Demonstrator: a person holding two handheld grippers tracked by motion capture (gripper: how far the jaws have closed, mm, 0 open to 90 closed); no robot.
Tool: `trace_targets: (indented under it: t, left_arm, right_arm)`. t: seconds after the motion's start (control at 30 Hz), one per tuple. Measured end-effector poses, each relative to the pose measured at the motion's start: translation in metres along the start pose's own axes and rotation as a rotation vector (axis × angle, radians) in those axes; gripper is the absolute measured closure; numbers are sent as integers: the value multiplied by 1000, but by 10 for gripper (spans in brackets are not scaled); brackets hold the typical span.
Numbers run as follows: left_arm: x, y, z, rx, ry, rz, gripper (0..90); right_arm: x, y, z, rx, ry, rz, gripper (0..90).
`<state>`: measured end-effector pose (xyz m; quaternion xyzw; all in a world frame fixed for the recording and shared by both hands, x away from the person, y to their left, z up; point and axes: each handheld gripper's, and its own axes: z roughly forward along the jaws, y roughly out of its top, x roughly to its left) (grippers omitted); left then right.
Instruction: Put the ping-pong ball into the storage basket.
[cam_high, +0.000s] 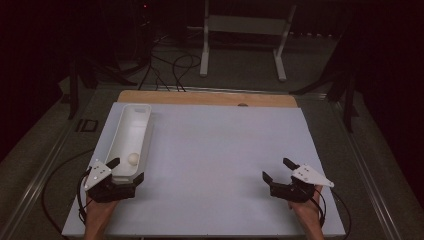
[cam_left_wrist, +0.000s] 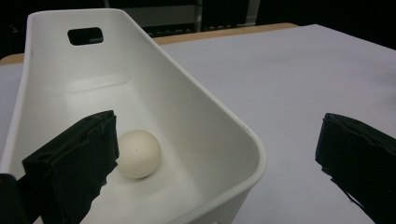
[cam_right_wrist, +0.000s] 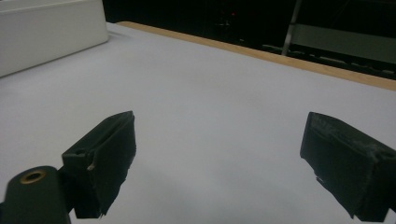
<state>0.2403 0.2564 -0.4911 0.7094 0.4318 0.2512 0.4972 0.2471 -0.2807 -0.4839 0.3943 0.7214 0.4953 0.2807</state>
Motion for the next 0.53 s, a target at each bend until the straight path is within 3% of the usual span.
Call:
trace_targets:
  t: [0.53]
  left_arm:
    - [-3, 0, -1, 5, 3, 9, 1]
  right_arm:
    - [0, -6, -1, 6, 1, 4, 102]
